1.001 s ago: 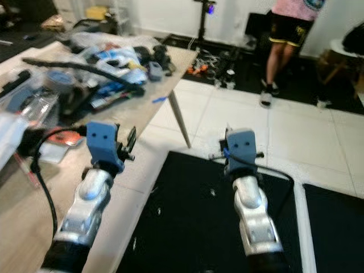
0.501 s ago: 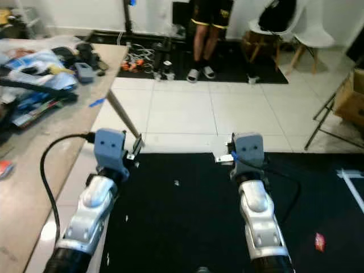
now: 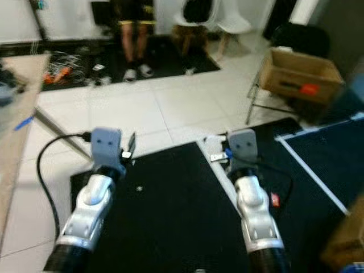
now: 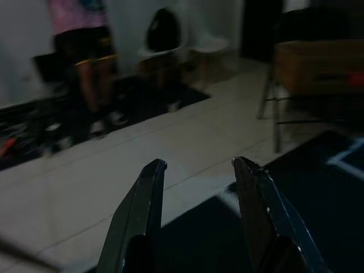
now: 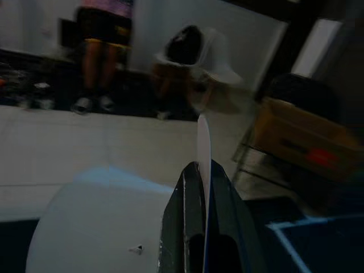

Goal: Picking trash to rubbish bin

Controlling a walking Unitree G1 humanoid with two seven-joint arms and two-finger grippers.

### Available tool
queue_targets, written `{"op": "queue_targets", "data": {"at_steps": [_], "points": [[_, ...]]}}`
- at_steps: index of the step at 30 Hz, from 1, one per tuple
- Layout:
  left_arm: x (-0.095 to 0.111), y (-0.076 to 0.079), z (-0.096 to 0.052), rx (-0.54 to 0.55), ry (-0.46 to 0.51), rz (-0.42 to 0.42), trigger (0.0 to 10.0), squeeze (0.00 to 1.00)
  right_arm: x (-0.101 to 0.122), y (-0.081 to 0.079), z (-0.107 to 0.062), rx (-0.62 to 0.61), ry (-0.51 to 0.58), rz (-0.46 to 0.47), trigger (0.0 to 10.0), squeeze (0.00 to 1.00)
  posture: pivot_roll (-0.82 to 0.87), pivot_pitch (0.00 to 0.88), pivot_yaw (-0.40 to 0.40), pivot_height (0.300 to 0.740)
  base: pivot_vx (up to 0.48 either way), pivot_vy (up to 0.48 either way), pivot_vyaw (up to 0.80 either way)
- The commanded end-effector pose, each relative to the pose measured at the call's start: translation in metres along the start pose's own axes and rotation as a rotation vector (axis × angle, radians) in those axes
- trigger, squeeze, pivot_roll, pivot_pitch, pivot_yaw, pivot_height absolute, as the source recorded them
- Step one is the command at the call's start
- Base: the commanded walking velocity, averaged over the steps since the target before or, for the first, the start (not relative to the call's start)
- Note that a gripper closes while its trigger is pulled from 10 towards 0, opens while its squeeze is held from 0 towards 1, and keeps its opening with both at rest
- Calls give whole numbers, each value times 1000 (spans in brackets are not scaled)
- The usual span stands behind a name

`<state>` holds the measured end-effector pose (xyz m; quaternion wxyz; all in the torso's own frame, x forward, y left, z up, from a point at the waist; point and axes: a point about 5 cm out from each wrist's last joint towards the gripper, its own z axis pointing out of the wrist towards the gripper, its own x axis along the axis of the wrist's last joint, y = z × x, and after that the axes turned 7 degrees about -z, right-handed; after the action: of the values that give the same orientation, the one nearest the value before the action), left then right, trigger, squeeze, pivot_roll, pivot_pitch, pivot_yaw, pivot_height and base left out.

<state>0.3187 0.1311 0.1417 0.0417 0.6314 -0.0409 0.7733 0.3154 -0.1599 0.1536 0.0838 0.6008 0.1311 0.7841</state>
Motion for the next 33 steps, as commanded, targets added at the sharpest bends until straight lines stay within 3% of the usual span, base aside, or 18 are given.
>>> {"op": "queue_targets", "data": {"at_steps": [1,12,18,21,24,33], "points": [[-1,-2,-1,12,4,0,10000,0,-3,-4,-1,4,-1,17,10000,0,-50,83,-64,740,0,0,-800],[4,-20,2,34,-1,41,10000,0,-1,-23,3,5,3,58,10000,0,-30,70,-35,740,0,0,-800],[0,-25,0,74,-13,33,10000,0,-6,-33,4,48,-10,61,10000,0,-15,59,-85,740,0,0,-800],[-7,-23,-8,58,-25,91,10000,0,-11,-35,1,84,-34,55,10000,0,-29,54,-101,740,0,0,-800],[-15,-17,-16,60,-48,66,10000,0,-14,-32,-5,104,-42,40,10000,0,-43,62,-151,740,0,0,-800],[-17,-8,-20,62,-60,53,10000,0,-19,-29,-6,118,-50,52,10000,0,-17,79,-122,740,0,0,-800]]}}
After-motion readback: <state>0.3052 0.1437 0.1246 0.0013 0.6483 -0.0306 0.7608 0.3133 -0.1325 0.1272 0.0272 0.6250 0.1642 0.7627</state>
